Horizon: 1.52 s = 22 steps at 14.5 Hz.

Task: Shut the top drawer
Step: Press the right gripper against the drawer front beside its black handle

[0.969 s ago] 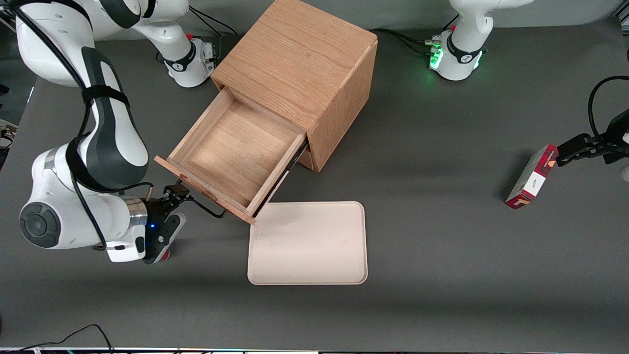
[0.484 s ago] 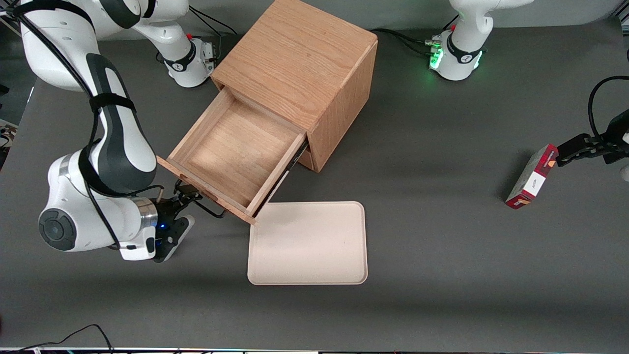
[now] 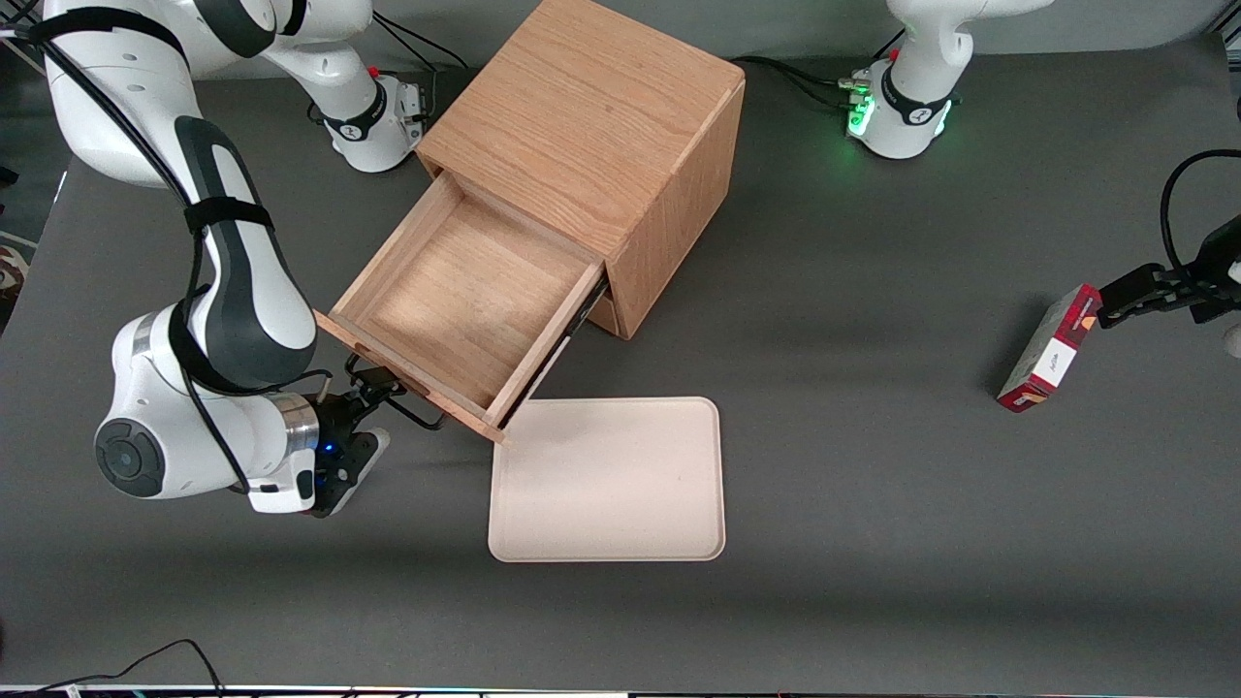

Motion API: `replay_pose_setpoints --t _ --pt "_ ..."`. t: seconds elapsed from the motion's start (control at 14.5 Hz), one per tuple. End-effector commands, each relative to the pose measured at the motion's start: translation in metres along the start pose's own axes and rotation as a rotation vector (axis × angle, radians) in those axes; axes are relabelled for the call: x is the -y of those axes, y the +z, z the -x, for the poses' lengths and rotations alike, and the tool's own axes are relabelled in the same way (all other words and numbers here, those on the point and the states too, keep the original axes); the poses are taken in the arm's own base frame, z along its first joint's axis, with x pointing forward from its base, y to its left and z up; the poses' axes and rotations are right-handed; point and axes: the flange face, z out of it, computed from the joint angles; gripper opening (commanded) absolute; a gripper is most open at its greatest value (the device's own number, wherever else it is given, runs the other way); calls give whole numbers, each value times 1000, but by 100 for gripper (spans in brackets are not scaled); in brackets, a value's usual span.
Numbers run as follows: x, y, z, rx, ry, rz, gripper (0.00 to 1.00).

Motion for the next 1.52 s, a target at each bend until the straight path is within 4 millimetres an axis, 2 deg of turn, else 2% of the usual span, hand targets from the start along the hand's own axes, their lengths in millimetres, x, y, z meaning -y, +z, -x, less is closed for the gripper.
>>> replay_pose_setpoints --t 0.0,0.28,0.48,0.76,1.11,1.45 --pt "6 -3 4 -16 56 -9 100" --pt "18 1 12 -31 101 -77 100" --pt "34 2 19 -31 134 -85 100" --pt "58 19 36 -62 157 -109 100" --pt "78 41 50 -80 180 -140 100" --pt "104 43 62 -79 218 -147 100"
